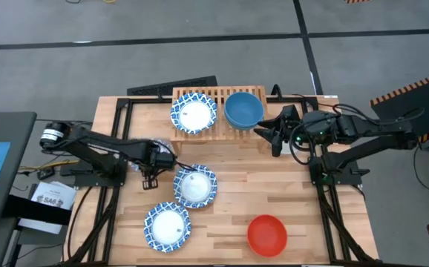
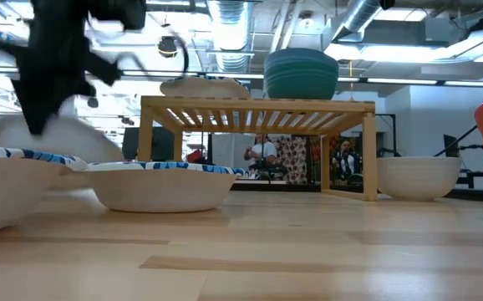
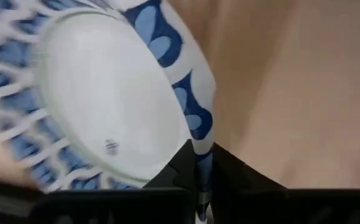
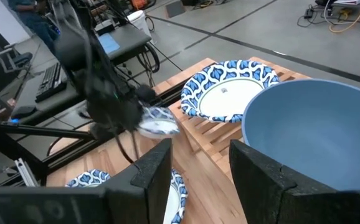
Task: Place and stack bowls onto a shelf
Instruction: Stack the white blue bowl on top of the white blue bowl on the shelf, then stack the orange bowl on top of the blue bowl on the shelf
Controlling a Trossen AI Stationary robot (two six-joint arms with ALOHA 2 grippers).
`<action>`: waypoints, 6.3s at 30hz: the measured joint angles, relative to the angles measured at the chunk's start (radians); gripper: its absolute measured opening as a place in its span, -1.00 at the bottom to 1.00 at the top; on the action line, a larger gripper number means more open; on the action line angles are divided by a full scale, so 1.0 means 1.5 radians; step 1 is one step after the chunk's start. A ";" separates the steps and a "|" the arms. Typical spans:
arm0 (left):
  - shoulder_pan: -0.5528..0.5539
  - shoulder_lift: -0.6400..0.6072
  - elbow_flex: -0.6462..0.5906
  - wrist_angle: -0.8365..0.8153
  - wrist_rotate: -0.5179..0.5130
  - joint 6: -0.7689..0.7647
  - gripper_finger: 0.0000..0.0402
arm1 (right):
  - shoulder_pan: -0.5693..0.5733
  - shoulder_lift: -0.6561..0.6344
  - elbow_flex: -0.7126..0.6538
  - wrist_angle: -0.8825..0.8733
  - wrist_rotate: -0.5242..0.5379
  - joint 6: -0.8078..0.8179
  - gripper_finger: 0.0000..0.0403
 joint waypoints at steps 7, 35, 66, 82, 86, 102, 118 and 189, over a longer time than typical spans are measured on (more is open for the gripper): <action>-0.006 -0.066 0.216 -0.244 0.092 -0.038 -1.00 | 0.000 0.000 0.000 0.000 0.000 0.000 -0.08; 0.014 0.263 0.821 -0.299 -0.338 0.449 -1.00 | 0.000 0.000 0.000 0.000 0.000 0.018 -0.08; 0.136 0.265 0.677 -0.179 -0.225 0.418 -0.95 | 0.002 0.000 0.000 0.000 0.000 0.017 -0.08; 0.143 0.264 0.745 -0.155 -0.139 0.409 -0.31 | 0.002 0.000 0.000 0.000 0.000 0.017 -0.08; 0.143 0.249 0.794 -0.188 -0.083 0.351 -0.23 | 0.002 0.000 0.000 0.000 0.000 0.017 -0.08; 0.040 -0.273 0.323 0.382 -0.052 0.088 -0.23 | 0.002 0.000 0.000 -0.021 -0.088 0.024 -0.08; 0.014 -0.451 0.062 0.603 -0.067 0.010 -0.23 | 0.148 0.048 -0.001 -0.284 -0.339 0.409 -0.08; 0.015 -0.429 0.062 0.608 -0.063 0.029 -0.23 | -0.340 0.292 0.430 -0.539 -0.260 0.165 -0.87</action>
